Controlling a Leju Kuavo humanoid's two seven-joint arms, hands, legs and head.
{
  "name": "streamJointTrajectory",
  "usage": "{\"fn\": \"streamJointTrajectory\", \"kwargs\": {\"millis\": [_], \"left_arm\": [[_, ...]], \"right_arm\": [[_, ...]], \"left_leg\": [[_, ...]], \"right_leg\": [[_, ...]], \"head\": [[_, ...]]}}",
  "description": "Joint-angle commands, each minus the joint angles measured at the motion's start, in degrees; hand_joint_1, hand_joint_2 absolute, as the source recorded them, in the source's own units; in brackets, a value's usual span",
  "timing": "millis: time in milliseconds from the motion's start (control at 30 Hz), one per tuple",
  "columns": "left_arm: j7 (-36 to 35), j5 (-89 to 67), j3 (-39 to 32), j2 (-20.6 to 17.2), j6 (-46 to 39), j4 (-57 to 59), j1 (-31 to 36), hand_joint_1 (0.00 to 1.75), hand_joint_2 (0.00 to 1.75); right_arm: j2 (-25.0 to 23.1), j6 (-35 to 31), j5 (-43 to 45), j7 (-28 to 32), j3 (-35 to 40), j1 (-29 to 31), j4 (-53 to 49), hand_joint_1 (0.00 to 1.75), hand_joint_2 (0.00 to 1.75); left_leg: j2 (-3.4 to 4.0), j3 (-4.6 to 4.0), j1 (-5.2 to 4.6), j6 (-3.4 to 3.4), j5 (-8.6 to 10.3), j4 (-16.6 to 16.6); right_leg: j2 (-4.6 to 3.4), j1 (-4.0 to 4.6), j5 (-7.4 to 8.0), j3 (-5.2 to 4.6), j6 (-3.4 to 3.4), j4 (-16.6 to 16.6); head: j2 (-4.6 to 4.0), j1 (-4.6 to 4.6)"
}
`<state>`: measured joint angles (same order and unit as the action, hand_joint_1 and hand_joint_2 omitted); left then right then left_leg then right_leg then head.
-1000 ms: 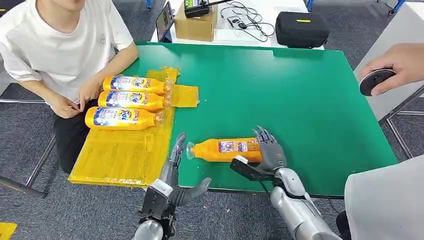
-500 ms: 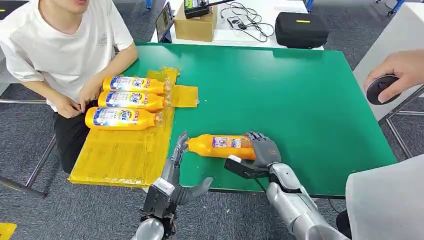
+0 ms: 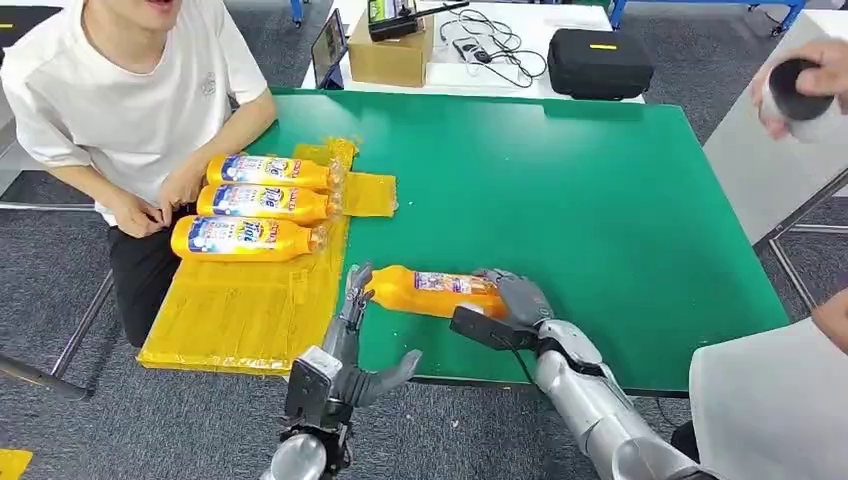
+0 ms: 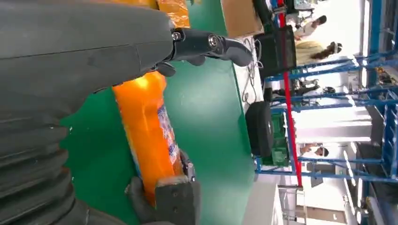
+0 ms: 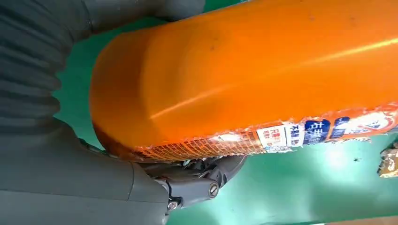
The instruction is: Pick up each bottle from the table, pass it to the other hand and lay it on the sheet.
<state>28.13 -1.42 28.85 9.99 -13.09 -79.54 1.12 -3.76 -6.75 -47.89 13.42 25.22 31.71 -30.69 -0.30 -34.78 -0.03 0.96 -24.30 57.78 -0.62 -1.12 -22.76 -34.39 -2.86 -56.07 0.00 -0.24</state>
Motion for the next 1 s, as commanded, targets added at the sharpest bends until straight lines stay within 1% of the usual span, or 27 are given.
{"fn": "streamJointTrajectory", "kwargs": {"millis": [33,67,100,133,167,200,333,367,400,433,467,533,633,667,700,767,800,833,867,900,933,967,1000], "left_arm": [[1.2,3.8,-8.0,3.1,-13.5,1.2,-0.4,0.00,1.75],[1.4,6.7,-9.1,3.3,-13.4,-0.4,-1.0,0.00,1.75],[1.4,10.7,-9.8,3.5,-11.2,-2.2,-1.7,0.00,1.75],[1.4,13.1,-10.1,3.3,-9.8,-3.7,-2.4,0.00,1.75],[2.1,16.7,-11.0,4.0,-8.6,-6.2,-3.6,0.00,1.75],[2.4,17.2,-10.8,3.8,-8.7,-7.3,-4.1,0.00,1.75],[2.3,17.4,-10.4,3.7,-8.9,-7.8,-4.3,0.00,1.75],[2.7,18.2,-10.6,4.0,-8.9,-8.1,-4.5,0.00,1.75],[1.7,19.2,-8.7,2.0,-6.9,-7.4,-4.0,0.00,1.75],[0.9,19.9,-7.4,0.3,-6.2,-5.7,-3.0,0.00,1.75],[0.9,20.0,-6.8,-0.4,-5.6,-4.0,-2.6,0.00,1.75],[1.5,20.4,-6.9,-0.4,-5.1,-3.1,-2.5,0.00,1.75],[1.6,20.4,-6.9,-0.3,-5.1,-3.1,-2.6,0.00,1.75],[0.9,20.9,-6.3,-0.6,-4.7,-2.7,-2.4,0.00,1.75],[-0.4,21.4,-5.9,-0.8,-4.3,-2.2,-2.4,0.00,1.75],[-0.9,20.9,-2.7,-1.7,-2.3,1.2,-1.7,0.00,1.75],[-0.1,20.3,-1.6,-1.8,-1.5,2.5,-1.4,0.00,1.75],[1.1,19.6,0.3,-2.4,0.8,3.4,-1.0,0.00,1.75],[2.1,18.8,1.6,-2.6,2.4,4.4,-1.0,0.00,1.75],[4.1,16.9,3.7,-3.7,4.9,4.5,-0.7,0.00,1.75],[5.0,16.0,4.3,-3.8,6.2,4.5,-0.8,0.00,1.75],[5.3,15.6,4.2,-3.6,7.0,4.5,-1.0,0.00,1.75],[5.0,15.7,4.2,-3.6,8.0,4.2,-1.1,0.00,1.75]], "right_arm": [[-1.0,1.6,22.0,11.5,-12.2,-13.3,-14.2,1.75,1.75],[-0.7,-0.4,24.3,11.4,-13.0,-14.8,-18.8,1.75,1.75],[-1.3,-2.0,27.2,12.3,-14.8,-15.5,-21.8,1.75,1.75],[-1.4,-2.3,29.4,12.7,-15.5,-15.8,-23.7,1.75,1.75],[-2.5,-3.9,33.2,13.5,-17.7,-16.1,-26.4,1.75,1.75],[-2.6,-4.4,34.2,13.4,-17.7,-16.0,-27.5,1.75,1.75],[-2.4,-4.5,34.6,12.8,-17.2,-15.9,-27.6,1.75,1.75],[-3.4,-6.2,36.7,14.0,-18.9,-16.0,-28.3,1.75,1.75],[-4.0,-7.5,39.7,15.5,-20.2,-16.0,-29.6,1.75,1.75],[-4.0,-7.5,41.4,15.0,-20.3,-16.1,-30.8,1.75,1.75],[-3.5,-7.5,42.4,14.7,-20.0,-16.7,-32.2,1.75,1.75],[-3.2,-7.5,42.7,14.4,-19.8,-16.9,-32.8,1.75,1.75],[-3.2,-7.5,42.7,14.4,-19.8,-17.1,-32.8,1.75,1.75],[-3.4,-7.5,43.6,14.6,-19.9,-17.2,-32.9,1.75,1.75],[-3.3,-7.3,43.8,14.6,-19.6,-17.4,-33.1,1.75,1.75],[-2.7,-5.1,44.6,14.2,-17.5,-19.0,-35.3,1.75,1.75],[-2.3,-4.0,44.5,13.9,-16.1,-19.3,-35.8,1.75,1.75],[-1.0,-1.1,43.5,12.7,-13.3,-19.3,-35.4,1.75,1.75],[-0.5,0.1,42.3,12.6,-11.3,-19.3,-34.4,1.75,1.75],[1.1,2.8,38.7,12.1,-6.9,-18.5,-32.8,1.75,1.75],[1.5,3.6,36.3,12.6,-4.3,-17.9,-31.3,1.75,1.75],[1.2,3.5,34.4,13.1,-2.5,-17.6,-29.9,1.75,1.75],[0.9,2.9,31.8,14.1,-0.2,-17.8,-29.4,1.75,1.75]], "left_leg": [[-0.21,0.23,0.11,-0.07,0.00,-0.1],[-0.18,0.19,0.09,-0.05,-0.01,-0.1],[-0.17,0.23,0.11,-0.08,-0.04,-0.1],[-0.15,0.06,0.06,-0.06,-0.02,0.0],[-0.17,0.06,0.08,-0.09,-0.08,0.0],[-0.13,-0.10,0.03,-0.06,-0.07,0.0],[-0.18,-0.48,0.03,0.03,0.01,0.0],[-0.12,-0.38,0.05,0.01,-0.06,0.0],[-0.17,-0.37,0.04,0.01,-0.05,0.0],[-0.22,-0.46,0.00,0.02,0.02,0.0],[-0.22,-0.37,0.03,-0.01,-0.04,0.0],[-0.28,-0.51,-0.04,0.01,0.07,-0.1],[-0.27,-0.47,0.01,0.00,0.02,-0.1],[-0.24,-0.33,0.02,-0.02,-0.03,-0.1],[-0.24,-0.50,-0.01,0.02,0.03,-0.1],[-0.22,-0.41,0.01,-0.01,-0.01,-0.1],[-0.27,-0.45,0.00,0.00,0.02,-0.1],[-0.33,-0.50,-0.03,0.03,0.07,-0.1],[-0.34,-0.35,0.01,-0.01,0.00,-0.1],[-0.31,-0.43,0.00,0.01,0.04,-0.1],[-0.28,-0.33,0.04,-0.01,-0.03,-0.1],[-0.23,-0.49,-0.02,0.03,0.04,-0.1],[-0.16,-0.24,0.04,-0.01,-0.07,-0.1]], "right_leg": [[0.26,0.13,-0.05,0.32,0.12,0.2],[0.21,0.10,-0.06,0.30,0.09,0.1],[0.22,0.13,-0.08,0.35,0.14,0.1],[0.16,0.07,-0.06,0.17,0.10,0.0],[0.18,0.10,-0.12,0.20,0.16,0.0],[0.07,0.05,-0.09,0.04,0.12,-0.1],[0.08,0.04,-0.05,-0.29,0.05,-0.1],[0.06,0.06,-0.11,-0.21,0.09,-0.1],[0.12,0.05,-0.12,-0.21,0.08,0.0],[0.15,0.00,-0.08,-0.32,0.05,0.0],[0.17,0.03,-0.13,-0.21,0.10,0.0],[0.19,-0.04,-0.06,-0.36,0.05,0.0],[0.18,0.02,-0.08,-0.32,0.08,0.0],[0.18,0.04,-0.13,-0.18,0.13,0.0],[0.15,-0.01,-0.07,-0.36,0.06,0.0],[0.18,0.03,-0.11,-0.27,0.10,0.0],[0.22,0.01,-0.10,-0.30,0.08,0.0],[0.25,-0.02,-0.07,-0.35,0.04,0.0],[0.29,0.02,-0.14,-0.18,0.10,0.1],[0.23,0.01,-0.08,-0.27,0.06,0.1],[0.22,0.05,-0.13,-0.15,0.10,0.1],[0.13,-0.02,-0.05,-0.34,0.03,0.1],[0.12,0.06,-0.13,-0.09,0.12,0.1]], "head": [[0.00,0.02],[0.00,0.02],[0.00,0.02],[0.00,0.02],[0.00,0.00],[0.00,-0.02],[0.00,0.00],[0.00,0.00],[0.00,0.00],[0.00,0.02],[0.00,0.00],[0.00,0.00],[0.00,0.02],[0.00,0.00],[0.00,0.02],[0.00,0.00],[0.00,0.00],[0.00,0.00],[0.00,0.00],[0.00,0.00],[0.00,0.00],[0.00,0.00],[0.00,0.02]]}}
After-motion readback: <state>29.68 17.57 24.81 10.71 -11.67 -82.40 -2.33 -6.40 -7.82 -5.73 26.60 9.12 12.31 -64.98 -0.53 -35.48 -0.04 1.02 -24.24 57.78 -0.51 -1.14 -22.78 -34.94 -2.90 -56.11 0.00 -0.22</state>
